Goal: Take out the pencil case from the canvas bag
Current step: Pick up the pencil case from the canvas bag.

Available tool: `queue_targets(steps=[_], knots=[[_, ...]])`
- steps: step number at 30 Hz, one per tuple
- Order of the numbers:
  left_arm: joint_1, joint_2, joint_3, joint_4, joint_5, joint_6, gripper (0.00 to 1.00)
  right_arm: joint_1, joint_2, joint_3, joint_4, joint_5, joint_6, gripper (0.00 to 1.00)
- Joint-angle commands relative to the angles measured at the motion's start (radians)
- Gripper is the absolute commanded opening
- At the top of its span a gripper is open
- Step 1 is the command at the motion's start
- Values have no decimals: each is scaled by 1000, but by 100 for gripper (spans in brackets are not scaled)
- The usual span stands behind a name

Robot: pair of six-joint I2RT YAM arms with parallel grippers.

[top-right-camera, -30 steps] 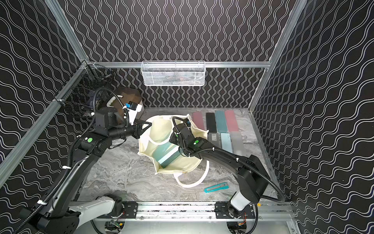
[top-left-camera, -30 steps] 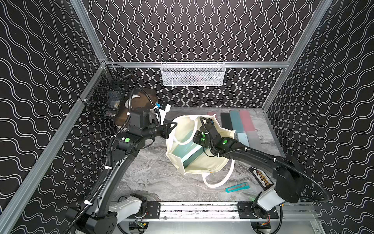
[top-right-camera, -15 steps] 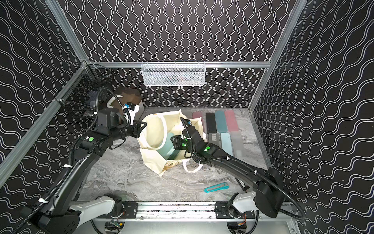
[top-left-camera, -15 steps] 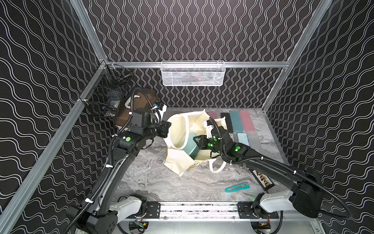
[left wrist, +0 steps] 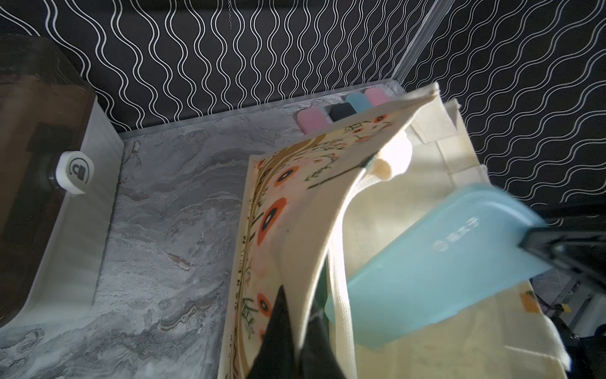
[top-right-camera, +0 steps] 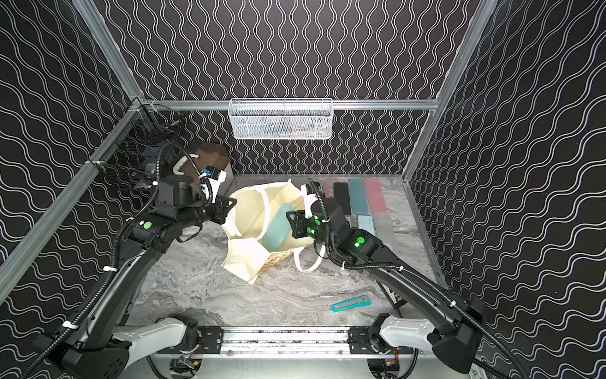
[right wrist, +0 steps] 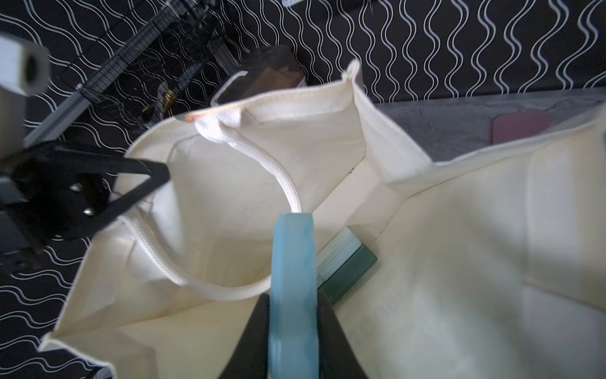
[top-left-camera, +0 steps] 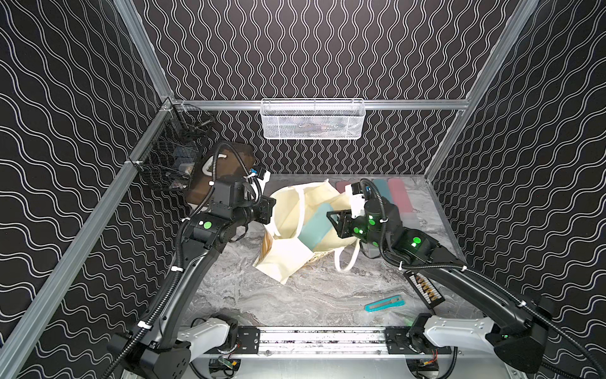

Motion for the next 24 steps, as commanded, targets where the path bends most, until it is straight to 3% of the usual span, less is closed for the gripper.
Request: queue_targets(steps=[1, 8, 24], knots=[[3, -13, 12, 40, -34, 50, 0, 2, -20, 46, -40, 36, -23, 16], [2, -19, 16, 9, -110, 70, 0, 0, -68, 133, -105, 77, -65, 16], [3, -46, 12, -47, -341, 104, 0, -6, -172, 294, -308, 313, -180, 13]])
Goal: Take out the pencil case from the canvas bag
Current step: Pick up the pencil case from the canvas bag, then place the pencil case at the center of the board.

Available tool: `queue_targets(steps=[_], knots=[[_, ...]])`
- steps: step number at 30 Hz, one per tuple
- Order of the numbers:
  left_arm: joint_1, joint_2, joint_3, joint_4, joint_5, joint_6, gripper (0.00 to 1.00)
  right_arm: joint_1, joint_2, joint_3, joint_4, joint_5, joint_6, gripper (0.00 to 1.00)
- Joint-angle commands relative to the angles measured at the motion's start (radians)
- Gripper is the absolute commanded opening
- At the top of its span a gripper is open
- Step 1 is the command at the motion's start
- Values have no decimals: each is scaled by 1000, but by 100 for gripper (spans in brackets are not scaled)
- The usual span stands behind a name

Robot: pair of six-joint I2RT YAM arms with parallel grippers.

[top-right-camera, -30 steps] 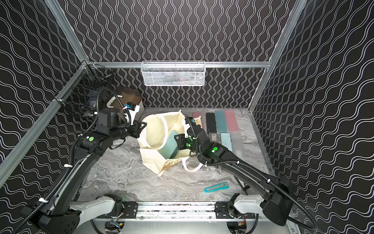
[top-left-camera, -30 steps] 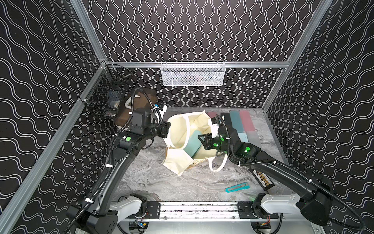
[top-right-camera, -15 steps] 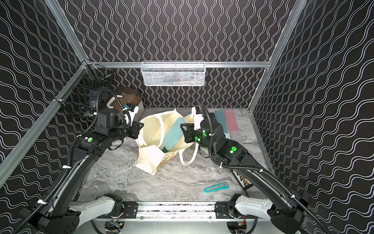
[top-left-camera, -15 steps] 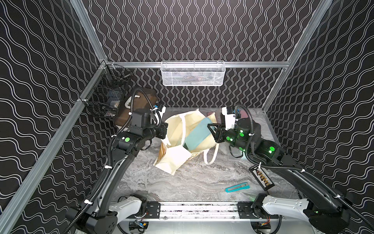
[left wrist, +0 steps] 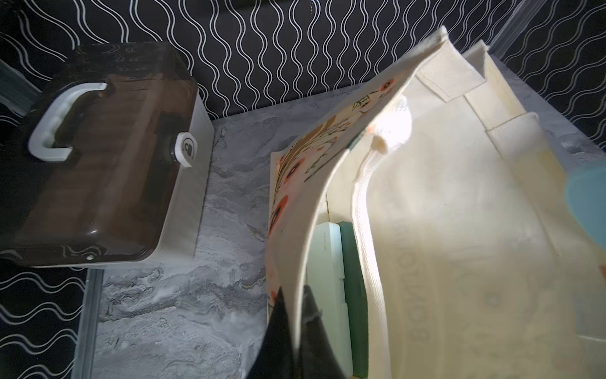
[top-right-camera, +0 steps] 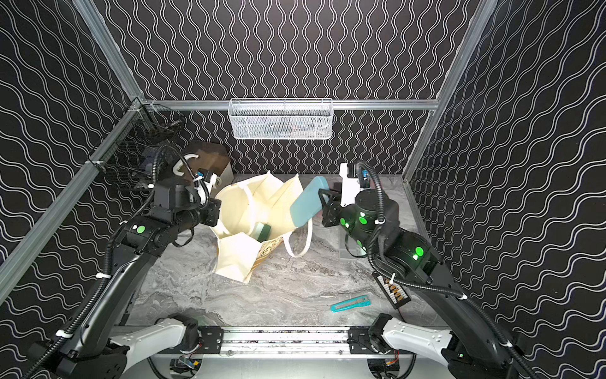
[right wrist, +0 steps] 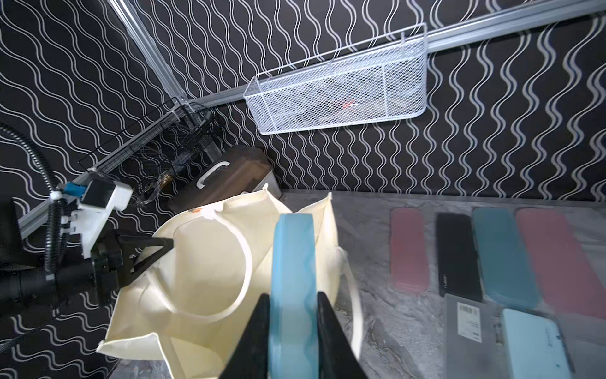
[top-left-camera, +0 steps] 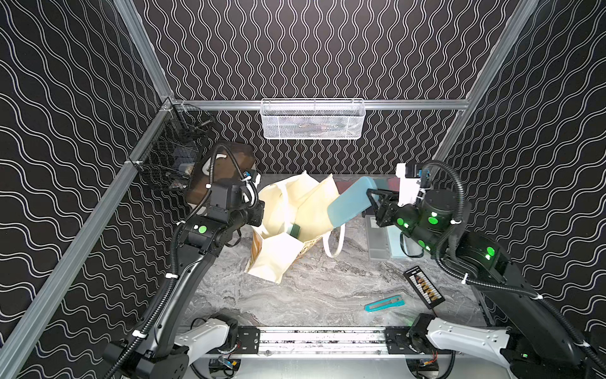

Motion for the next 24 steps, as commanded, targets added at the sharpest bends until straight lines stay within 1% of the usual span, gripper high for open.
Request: queue_targets(steps=[1, 3, 8, 11, 15, 19, 24], knots=[[3, -10, 7, 35, -73, 29, 0, -1, -17, 25, -35, 64, -39, 13], [3, -7, 12, 31, -99, 24, 0, -1, -23, 36, -53, 86, -50, 13], [5, 16, 68, -10, -215, 7, 0, -4, 7, 74, -151, 164, -82, 13], [5, 24, 114, -28, -262, 5, 0, -17, 56, 85, -226, 147, -88, 13], [7, 49, 205, -75, -309, 9, 0, -74, 123, 74, -292, 21, -63, 12], [13, 61, 264, -110, -340, 2, 0, -168, 179, 51, -329, -108, -33, 11], [18, 68, 310, -132, -321, -4, 0, -296, 290, 69, -412, -328, -35, 11]])
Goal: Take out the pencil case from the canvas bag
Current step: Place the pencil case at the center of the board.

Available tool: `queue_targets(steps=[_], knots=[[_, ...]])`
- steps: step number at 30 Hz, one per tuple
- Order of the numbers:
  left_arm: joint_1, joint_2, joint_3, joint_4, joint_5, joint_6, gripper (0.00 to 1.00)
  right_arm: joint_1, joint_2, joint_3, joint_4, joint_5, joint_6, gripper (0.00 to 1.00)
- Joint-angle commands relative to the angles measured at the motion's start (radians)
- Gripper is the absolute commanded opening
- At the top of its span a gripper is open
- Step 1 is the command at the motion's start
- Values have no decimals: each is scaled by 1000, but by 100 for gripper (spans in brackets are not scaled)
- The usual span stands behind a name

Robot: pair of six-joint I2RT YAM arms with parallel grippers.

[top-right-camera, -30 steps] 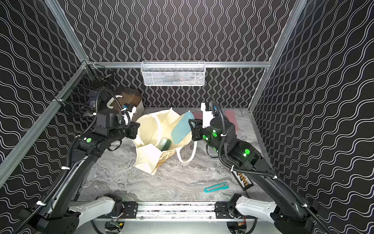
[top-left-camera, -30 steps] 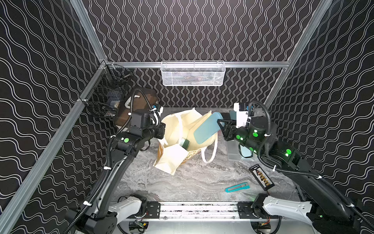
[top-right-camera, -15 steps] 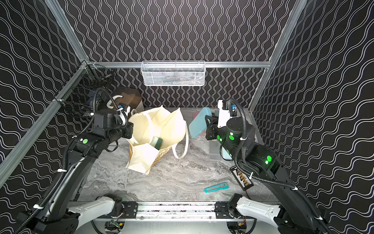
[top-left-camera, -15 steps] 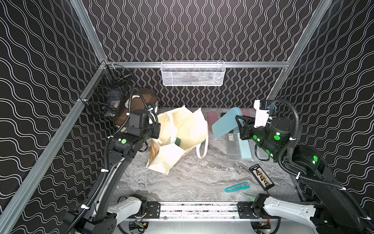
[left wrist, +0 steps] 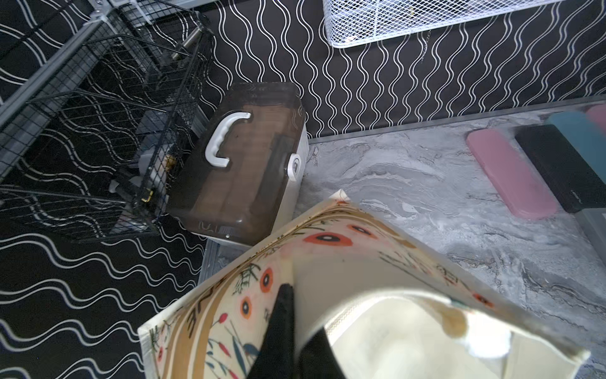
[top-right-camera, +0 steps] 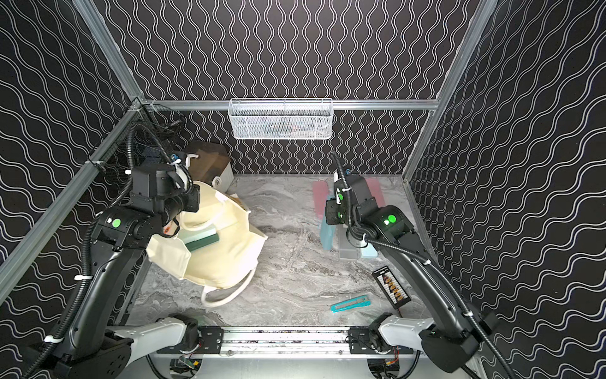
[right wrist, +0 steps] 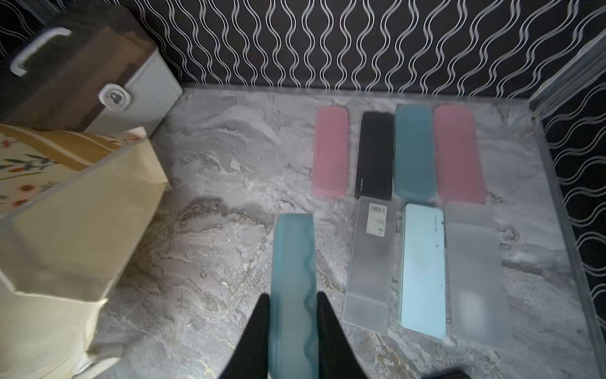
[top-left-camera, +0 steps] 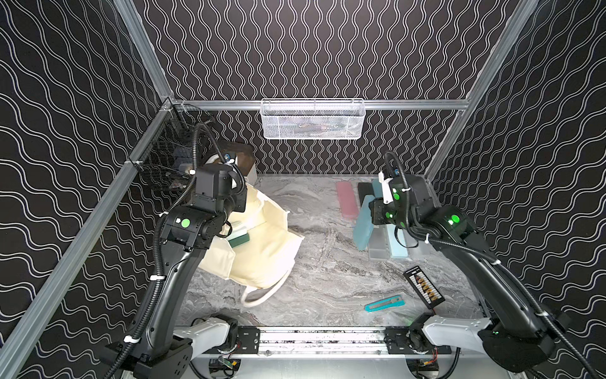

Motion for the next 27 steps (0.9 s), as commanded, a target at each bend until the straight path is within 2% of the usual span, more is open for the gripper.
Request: queue_targets(steps=[1, 14, 19, 27], knots=[[4, 4, 28, 41, -2, -7, 0, -51, 56, 14, -80, -197, 6, 11], [5, 7, 36, 30, 36, -13, 0, -175, 329, 9, -200, -544, -19, 13], [4, 1, 25, 26, 47, -12, 0, -195, 430, 55, -225, -507, -16, 14], [4, -14, -5, 35, 88, -15, 0, -205, 501, -23, 31, -510, -29, 15]])
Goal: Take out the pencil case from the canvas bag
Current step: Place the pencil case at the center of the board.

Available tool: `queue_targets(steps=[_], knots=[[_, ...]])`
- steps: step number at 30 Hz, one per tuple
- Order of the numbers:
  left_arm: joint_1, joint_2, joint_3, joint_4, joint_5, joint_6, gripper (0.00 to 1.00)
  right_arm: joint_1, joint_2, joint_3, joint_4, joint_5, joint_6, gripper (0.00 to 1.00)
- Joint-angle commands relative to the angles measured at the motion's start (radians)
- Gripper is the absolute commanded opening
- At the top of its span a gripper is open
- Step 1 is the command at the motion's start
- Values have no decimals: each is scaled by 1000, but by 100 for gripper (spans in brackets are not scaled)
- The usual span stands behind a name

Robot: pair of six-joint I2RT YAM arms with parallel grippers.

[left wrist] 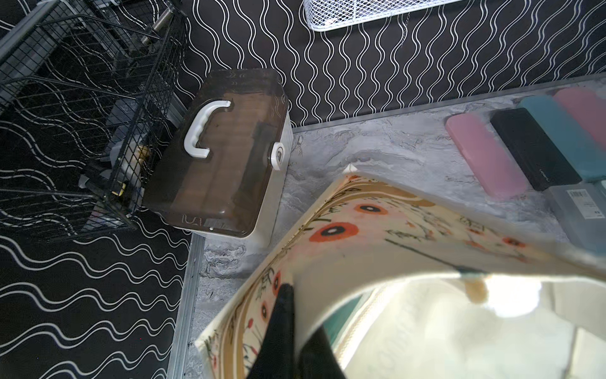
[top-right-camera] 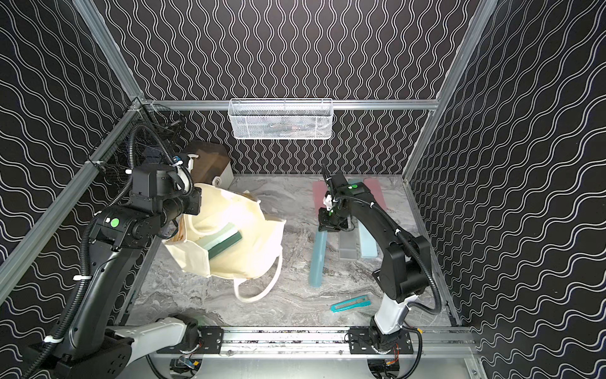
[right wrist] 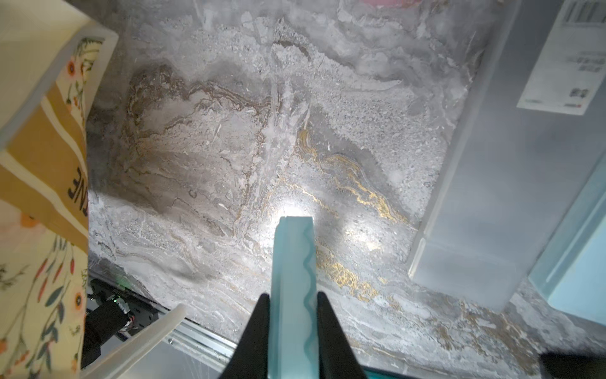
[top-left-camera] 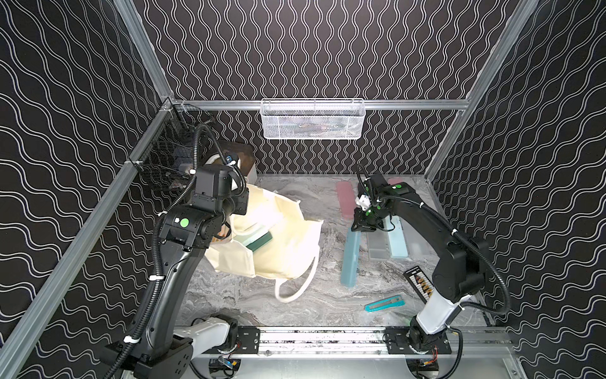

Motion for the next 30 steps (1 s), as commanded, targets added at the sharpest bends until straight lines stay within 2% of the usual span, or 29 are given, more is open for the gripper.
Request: queue_targets(steps=[1, 6, 14, 18, 22, 28, 30], knots=[[0, -14, -5, 75, 20, -12, 0, -3, 25, -41, 161, -25, -30, 16], [2, -16, -10, 73, 48, -18, 0, -9, 75, -97, 311, -95, -44, 16], [0, -34, -44, 74, 83, -32, 0, -75, 163, -160, 482, -356, 7, 16], [2, -38, -60, 85, 114, -35, 0, -109, 209, -169, 520, -444, 14, 17], [1, -48, -77, 108, 140, -39, 0, -122, 229, -165, 505, -426, -4, 23], [2, -47, -90, 115, 129, -42, 0, -129, 232, -151, 462, -321, -28, 46], [1, -49, -95, 122, 120, -39, 0, -130, 223, -143, 442, -270, -31, 50]])
